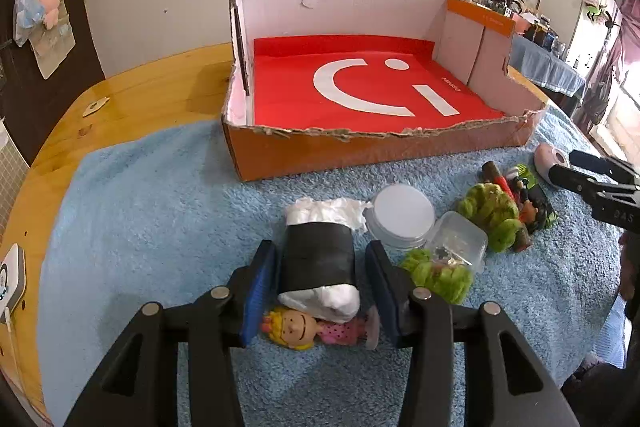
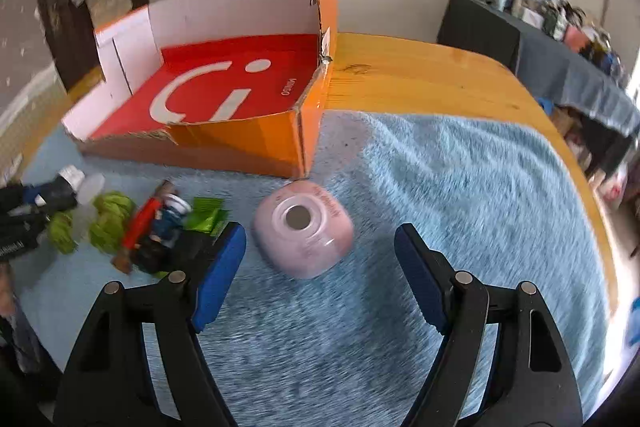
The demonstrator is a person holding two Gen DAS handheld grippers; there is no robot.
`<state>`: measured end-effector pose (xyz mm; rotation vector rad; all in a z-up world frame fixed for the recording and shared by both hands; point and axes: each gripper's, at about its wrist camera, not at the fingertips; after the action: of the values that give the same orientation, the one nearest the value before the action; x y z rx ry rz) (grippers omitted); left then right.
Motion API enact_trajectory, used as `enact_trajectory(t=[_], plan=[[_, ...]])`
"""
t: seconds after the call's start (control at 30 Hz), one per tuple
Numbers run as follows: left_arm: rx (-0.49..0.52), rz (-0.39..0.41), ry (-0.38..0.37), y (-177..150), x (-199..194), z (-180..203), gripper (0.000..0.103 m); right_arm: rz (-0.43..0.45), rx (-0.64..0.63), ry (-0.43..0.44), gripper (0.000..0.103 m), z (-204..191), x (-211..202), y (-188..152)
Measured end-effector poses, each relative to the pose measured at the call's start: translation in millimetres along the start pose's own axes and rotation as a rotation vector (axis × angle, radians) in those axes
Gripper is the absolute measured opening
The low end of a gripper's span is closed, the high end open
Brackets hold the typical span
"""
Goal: Organize objects
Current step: 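Grasp the black-and-white wrapped figure with the left gripper while the right grasps the pink speaker, then carry the wrapped figure and pink speaker into the red-lined box with both grippers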
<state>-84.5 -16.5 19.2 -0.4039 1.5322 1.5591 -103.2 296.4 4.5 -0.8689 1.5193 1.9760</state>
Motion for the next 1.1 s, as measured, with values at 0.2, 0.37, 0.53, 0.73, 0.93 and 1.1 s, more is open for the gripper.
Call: enact_trajectory(t=[0.2, 0.37, 0.53, 0.73, 0.93, 1.1], plan=[[0.015, -0.003, 0.001, 0.6, 0.2, 3.4, 0.039, -0.012, -0.161, 0.025, 0.052, -14.8, 12.4, 5.2], [0.003, 0.007, -0.014, 1.9, -3.9, 2.6, 0.035, 0.001, -0.156, 0.044, 0.047, -16.5, 10.6, 5.3], [0.009, 0.048, -0.019, 7.7, -17.4, 5.8, 0.035, 0.06, -0.129, 0.048, 0.047, -17.0, -8.2, 5.7], [0.027, 0.1, -0.011, 15.6, -33.9, 9.6, 0.035, 0.143, -0.127, 0.068, 0.047, -26.9, -40.3, 13.9], [0.03, 0.118, -0.004, 18.3, -41.0, 10.0, 0.035, 0.175, -0.123, 0.088, 0.047, -33.9, -53.9, 19.7], [0.033, 0.128, -0.002, 19.1, -45.1, 10.4, 0.035, 0.177, -0.116, 0.096, 0.047, -35.7, -53.6, 21.8]])
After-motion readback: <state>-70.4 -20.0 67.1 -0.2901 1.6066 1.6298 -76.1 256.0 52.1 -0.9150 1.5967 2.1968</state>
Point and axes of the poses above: each gripper's, at about its wrist camera, not at the fingertips, and x roughly the way its jaws point, z to its right, y to its top, and after that the axes turned 12 degrees about -y, right-handed
